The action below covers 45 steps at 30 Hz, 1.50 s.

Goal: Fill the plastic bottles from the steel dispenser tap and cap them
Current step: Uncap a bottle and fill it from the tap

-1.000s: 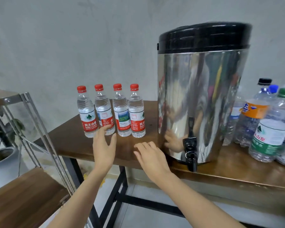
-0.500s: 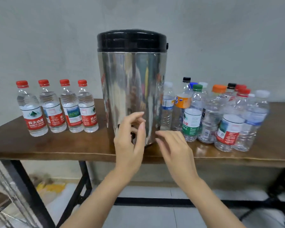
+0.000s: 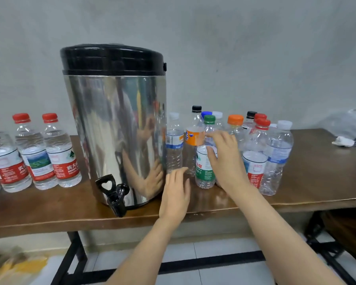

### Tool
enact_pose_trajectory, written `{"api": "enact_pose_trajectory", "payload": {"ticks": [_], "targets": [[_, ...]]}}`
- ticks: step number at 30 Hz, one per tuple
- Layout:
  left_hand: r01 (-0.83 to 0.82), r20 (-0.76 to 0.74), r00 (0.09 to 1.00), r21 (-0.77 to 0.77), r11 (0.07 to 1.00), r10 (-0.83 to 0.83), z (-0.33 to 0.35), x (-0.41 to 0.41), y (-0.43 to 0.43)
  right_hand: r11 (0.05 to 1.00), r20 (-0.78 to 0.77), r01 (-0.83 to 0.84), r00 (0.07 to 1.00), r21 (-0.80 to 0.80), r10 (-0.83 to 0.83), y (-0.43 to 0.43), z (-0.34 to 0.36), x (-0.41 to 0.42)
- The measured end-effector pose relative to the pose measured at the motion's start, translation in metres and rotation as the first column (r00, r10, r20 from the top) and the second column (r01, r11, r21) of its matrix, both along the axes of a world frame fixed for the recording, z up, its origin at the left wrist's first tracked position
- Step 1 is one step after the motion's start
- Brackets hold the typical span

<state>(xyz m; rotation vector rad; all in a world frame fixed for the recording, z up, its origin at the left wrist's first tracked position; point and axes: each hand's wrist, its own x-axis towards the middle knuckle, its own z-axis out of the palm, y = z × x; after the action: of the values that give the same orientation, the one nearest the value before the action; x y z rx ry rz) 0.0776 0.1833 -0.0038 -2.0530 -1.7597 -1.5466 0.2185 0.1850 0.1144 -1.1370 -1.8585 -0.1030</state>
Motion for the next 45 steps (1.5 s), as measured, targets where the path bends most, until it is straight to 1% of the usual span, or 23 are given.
{"api": "enact_pose_trajectory", "payload": {"ticks": [2, 4, 6, 9, 11, 15, 18, 20, 23, 26, 29, 32, 35, 38, 40, 41, 43, 44, 45], "targets": [[-0.013, 0.021, 1.000, -0.018, 1.000, 0.013, 0.002, 0.000, -0.001, 0.995, 0.041, 0.090, 0.995, 0.032, -0.091, 0.014, 0.020, -0.005], [-0.014, 0.017, 1.000, -0.025, 1.000, 0.014, 0.003, 0.002, -0.002, 0.975, 0.133, 0.224, 0.966, 0.001, -0.222, 0.026, 0.036, -0.011], [-0.008, 0.026, 1.000, -0.035, 0.999, 0.009, 0.003, 0.002, -0.003, 0.950, 0.229, 0.313, 0.926, -0.017, -0.301, 0.035, 0.046, -0.016], [-0.022, 0.039, 0.999, -0.040, 0.999, 0.024, 0.003, 0.002, -0.005, 0.932, 0.336, 0.358, 0.885, -0.049, -0.322, 0.042, 0.049, -0.021], [-0.027, 0.056, 0.998, -0.052, 0.998, 0.030, 0.004, 0.001, -0.007, 0.924, 0.377, 0.378, 0.866, -0.061, -0.330, 0.043, 0.047, -0.022], [-0.026, 0.075, 0.997, -0.066, 0.997, 0.031, 0.006, 0.002, -0.009, 0.927, 0.329, 0.374, 0.874, 0.012, -0.357, 0.033, 0.047, -0.022], [0.002, 0.103, 0.995, -0.084, 0.996, 0.007, 0.004, 0.001, -0.009, 0.953, 0.242, 0.303, 0.925, -0.007, -0.293, 0.021, 0.047, -0.019], [0.056, 0.198, 0.979, -0.086, 0.995, -0.038, 0.006, 0.000, -0.012, 0.974, 0.191, 0.226, 0.957, -0.017, -0.219, 0.010, 0.048, -0.016], [0.139, 0.380, 0.917, -0.021, 0.990, -0.120, 0.019, 0.003, -0.027, 0.998, 0.115, 0.067, 0.991, 0.021, -0.069, -0.012, 0.047, -0.013], [0.244, 0.438, 0.870, 0.016, 0.970, -0.226, 0.039, 0.010, -0.048, 0.996, 0.034, -0.041, 0.999, 0.083, 0.038, -0.037, 0.043, -0.014], [0.279, 0.475, 0.839, 0.045, 0.959, -0.266, 0.045, 0.016, -0.074, 0.987, -0.103, -0.162, 0.981, 0.024, 0.163, -0.062, 0.029, -0.018], [0.252, 0.511, 0.821, 0.075, 0.965, -0.254, 0.041, 0.014, -0.105, 0.951, -0.245, -0.309, 0.923, -0.007, 0.298, -0.084, 0.017, -0.022], [0.248, 0.548, 0.800, 0.065, 0.966, -0.243, 0.033, 0.011, -0.133, 0.904, -0.279, -0.426, 0.872, -0.025, 0.403, -0.103, 0.008, -0.029], [0.189, 0.560, 0.810, 0.037, 0.981, -0.177, 0.019, 0.005, -0.151, 0.855, -0.276, -0.513, 0.835, -0.075, 0.476, -0.116, -0.002, -0.039], [0.134, 0.550, 0.828, -0.009, 0.991, -0.107, 0.009, -0.004, -0.158, 0.854, -0.214, -0.503, 0.856, -0.133, 0.471, -0.118, -0.009, -0.045], [0.096, 0.530, 0.846, -0.036, 0.995, -0.063, 0.002, -0.008, -0.159, 0.876, -0.135, -0.454, 0.890, -0.165, 0.436, -0.118, -0.013, -0.047], [0.015, 0.476, 0.879, -0.089, 0.996, 0.029, -0.009, -0.017, -0.163, 0.931, 0.081, -0.297, 0.944, -0.214, 0.319, -0.117, -0.018, -0.049], [-0.013, 0.447, 0.892, -0.109, 0.994, 0.061, -0.014, -0.020, -0.164, 0.946, 0.161, -0.224, 0.951, -0.234, 0.265, -0.116, -0.019, -0.050], [-0.027, 0.421, 0.904, -0.122, 0.992, 0.077, -0.018, -0.023, -0.166, 0.950, 0.205, -0.182, 0.950, -0.255, 0.237, -0.116, -0.020, -0.050]]}}
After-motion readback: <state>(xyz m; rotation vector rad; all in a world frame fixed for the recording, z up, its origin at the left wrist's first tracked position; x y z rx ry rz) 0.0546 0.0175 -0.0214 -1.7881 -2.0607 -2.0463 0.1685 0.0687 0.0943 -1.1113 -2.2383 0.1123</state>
